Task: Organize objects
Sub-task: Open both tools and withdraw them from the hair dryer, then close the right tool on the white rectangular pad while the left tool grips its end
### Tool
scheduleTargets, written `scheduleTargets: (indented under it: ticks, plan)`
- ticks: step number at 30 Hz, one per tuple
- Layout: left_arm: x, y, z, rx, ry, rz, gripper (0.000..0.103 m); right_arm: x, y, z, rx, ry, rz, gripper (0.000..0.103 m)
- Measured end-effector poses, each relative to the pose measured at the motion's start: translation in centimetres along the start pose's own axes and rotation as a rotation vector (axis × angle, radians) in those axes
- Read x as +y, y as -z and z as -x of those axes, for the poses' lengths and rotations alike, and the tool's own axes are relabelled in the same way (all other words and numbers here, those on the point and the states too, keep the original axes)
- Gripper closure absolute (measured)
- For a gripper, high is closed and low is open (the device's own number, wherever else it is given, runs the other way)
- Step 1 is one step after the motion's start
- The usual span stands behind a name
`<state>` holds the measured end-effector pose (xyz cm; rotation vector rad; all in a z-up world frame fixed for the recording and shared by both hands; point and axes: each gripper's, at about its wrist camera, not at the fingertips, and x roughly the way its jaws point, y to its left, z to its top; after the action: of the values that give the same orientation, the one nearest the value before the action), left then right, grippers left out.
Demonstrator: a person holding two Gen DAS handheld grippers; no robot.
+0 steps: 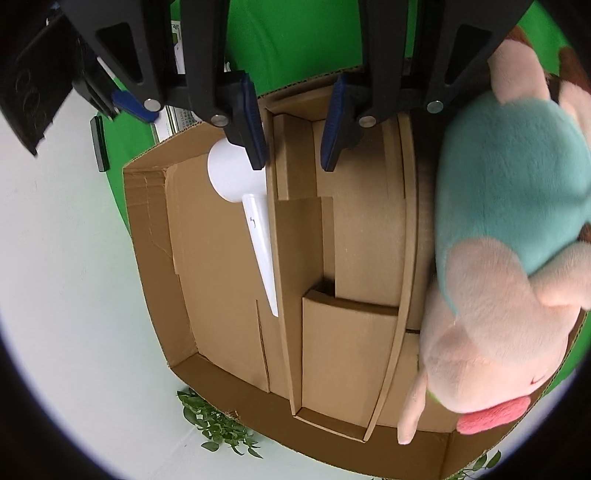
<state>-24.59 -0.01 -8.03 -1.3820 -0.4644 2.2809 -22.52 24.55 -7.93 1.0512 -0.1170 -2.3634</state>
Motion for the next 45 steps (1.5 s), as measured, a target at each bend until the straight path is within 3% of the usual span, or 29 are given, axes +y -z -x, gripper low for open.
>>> scheduleTargets:
  ticks: [5,10,13,17,23,31,32,34,35,45]
  plan:
    - [-0.3,0.5,-0.3,0.006,-0.011,-0.006,0.073,1.0,2.7,3.3,-0.034,0.007,0.042,0.007]
    - [-2.0,1.2,2.3,-0.088,-0.055,-0.074,0.074,1.8,4.3,3.0,0.011,-0.047,0.064,0.006]
    - [-3.3,1.9,4.0,-0.142,-0.059,-0.114,0.074,2.2,5.3,2.5,0.025,-0.074,0.063,0.008]
    - [-4.0,3.4,5.2,-0.165,-0.057,-0.139,0.074,2.4,6.5,1.3,0.078,0.011,0.095,0.013]
    - [-4.6,5.3,4.2,-0.143,-0.034,-0.150,0.074,1.4,7.1,1.4,0.095,0.138,0.114,0.012]
    - [-4.9,6.9,2.4,-0.090,0.006,-0.135,0.074,1.9,7.4,0.8,0.129,0.227,0.170,0.013]
    - [-4.8,7.0,2.3,-0.087,0.008,-0.132,0.074,2.1,7.5,0.8,0.128,0.242,0.180,0.017]
    - [-4.9,7.2,2.1,-0.081,0.012,-0.131,0.074,2.4,7.6,0.7,0.127,0.274,0.206,0.036]
    - [-4.9,7.3,1.9,-0.077,0.016,-0.128,0.074,2.5,7.6,0.8,0.123,0.282,0.217,0.039]
    - [-4.0,8.7,0.0,-0.010,0.056,-0.072,0.074,5.2,8.7,1.1,0.135,0.141,0.251,0.038]
